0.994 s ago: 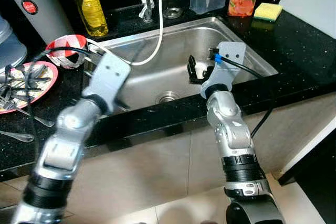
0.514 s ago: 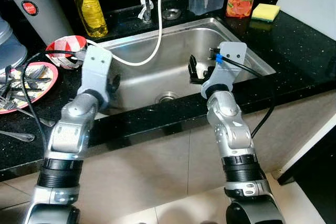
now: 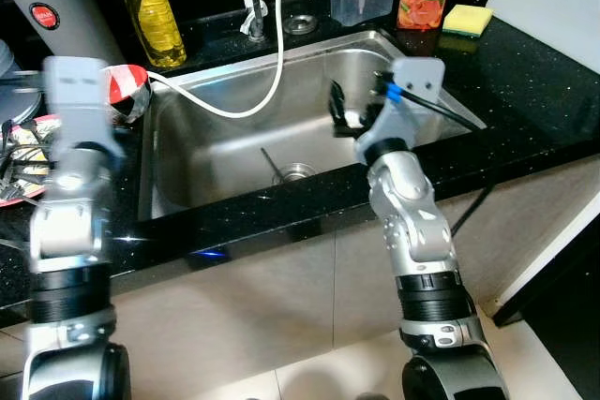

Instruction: Kitchen organization

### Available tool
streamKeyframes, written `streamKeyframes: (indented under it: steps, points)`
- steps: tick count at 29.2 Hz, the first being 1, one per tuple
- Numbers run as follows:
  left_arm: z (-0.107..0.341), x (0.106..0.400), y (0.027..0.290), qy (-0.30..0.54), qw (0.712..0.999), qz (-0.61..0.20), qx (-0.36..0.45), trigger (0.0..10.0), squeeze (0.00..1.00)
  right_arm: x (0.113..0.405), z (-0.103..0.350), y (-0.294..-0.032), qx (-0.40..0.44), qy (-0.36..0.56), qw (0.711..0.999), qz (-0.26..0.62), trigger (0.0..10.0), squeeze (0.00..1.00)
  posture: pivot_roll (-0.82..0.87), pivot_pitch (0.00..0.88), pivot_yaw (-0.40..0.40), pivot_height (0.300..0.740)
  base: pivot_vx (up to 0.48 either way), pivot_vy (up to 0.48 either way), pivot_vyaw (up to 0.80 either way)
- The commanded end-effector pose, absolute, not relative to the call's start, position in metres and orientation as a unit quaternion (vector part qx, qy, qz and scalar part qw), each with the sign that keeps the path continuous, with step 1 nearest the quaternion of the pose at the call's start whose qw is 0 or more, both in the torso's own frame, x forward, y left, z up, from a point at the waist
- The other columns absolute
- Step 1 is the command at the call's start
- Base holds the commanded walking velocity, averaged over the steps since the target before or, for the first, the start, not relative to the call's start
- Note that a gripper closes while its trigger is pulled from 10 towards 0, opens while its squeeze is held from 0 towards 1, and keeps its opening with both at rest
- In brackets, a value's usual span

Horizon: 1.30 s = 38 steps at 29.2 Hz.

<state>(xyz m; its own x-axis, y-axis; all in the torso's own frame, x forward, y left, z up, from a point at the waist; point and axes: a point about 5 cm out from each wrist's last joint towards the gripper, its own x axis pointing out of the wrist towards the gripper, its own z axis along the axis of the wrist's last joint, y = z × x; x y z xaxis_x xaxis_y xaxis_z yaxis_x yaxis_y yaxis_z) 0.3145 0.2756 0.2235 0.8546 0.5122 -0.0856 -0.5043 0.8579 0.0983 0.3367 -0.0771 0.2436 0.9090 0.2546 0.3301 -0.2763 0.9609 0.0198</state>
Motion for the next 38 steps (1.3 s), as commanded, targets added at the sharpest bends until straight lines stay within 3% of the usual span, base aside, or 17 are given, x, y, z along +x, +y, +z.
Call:
streamKeyframes:
  steps: [1,7,8,9,10,21,22,25,29,36,38]
  points:
    - [0.214,0.304,0.304,0.096,0.939,0.33,0.0,10.0,0.0,0.332,0.25,-0.053,0.014,-0.17,0.965,0.198,10.0,0.0,0.08,0.024,0.131,0.74,0.0,0.0,0.0]
    - [0.199,0.3,0.309,0.132,0.927,0.346,-0.066,10.0,0.0,0.33,0.251,-0.038,0.016,-0.165,0.959,0.229,10.0,0.0,0.08,0.024,0.131,0.74,0.0,0.0,0.0]
    - [0.196,0.301,0.308,0.138,0.924,0.347,-0.079,10.0,0.55,0.329,0.252,-0.036,0.02,-0.165,0.959,0.231,10.0,0.0,0.08,0.024,0.127,0.74,0.0,0.0,0.0]
    - [0.196,0.301,0.308,0.138,0.924,0.347,-0.079,10.0,0.55,0.329,0.252,-0.036,0.02,-0.165,0.959,0.231,10.0,0.0,0.08,0.024,0.127,0.74,0.0,0.0,0.0]
    - [0.193,0.301,0.308,0.145,0.921,0.352,-0.081,10.0,1.0,0.328,0.253,-0.035,0.024,-0.166,0.958,0.233,10.0,0.0,0.08,0.028,0.132,0.74,0.0,0.0,0.0]
    - [0.18,0.307,0.298,0.193,0.917,0.339,-0.087,10.0,1.0,0.325,0.249,-0.034,0.023,-0.16,0.959,0.234,10.0,0.0,0.07,0.037,0.145,0.74,0.0,0.0,0.0]
    - [0.179,0.308,0.294,0.197,0.917,0.334,-0.087,10.0,0.0,0.325,0.248,-0.034,0.023,-0.159,0.959,0.234,10.0,0.0,0.07,0.037,0.145,0.74,0.0,0.0,0.0]
    - [0.177,0.308,0.288,0.2,0.917,0.336,-0.08,10.0,0.0,0.325,0.247,-0.034,0.023,-0.158,0.959,0.235,10.0,0.0,0.08,0.03,0.15,0.74,0.0,0.0,0.0]
    - [0.159,0.289,0.256,0.208,0.893,0.397,-0.046,10.0,0.0,0.325,0.243,-0.034,0.022,-0.153,0.96,0.233,10.0,0.0,0.08,0.021,0.154,0.74,0.0,0.0,0.0]
    - [0.153,0.282,0.263,0.221,0.88,0.419,-0.043,10.0,0.0,0.325,0.241,-0.032,0.02,-0.15,0.96,0.235,10.0,0.0,0.08,0.017,0.151,0.74,0.0,0.0,0.0]
    - [0.155,0.279,0.276,0.217,0.87,0.441,-0.04,10.0,0.0,0.325,0.24,-0.032,0.018,-0.149,0.96,0.236,10.0,0.0,0.08,0.014,0.153,0.74,0.0,0.0,0.0]
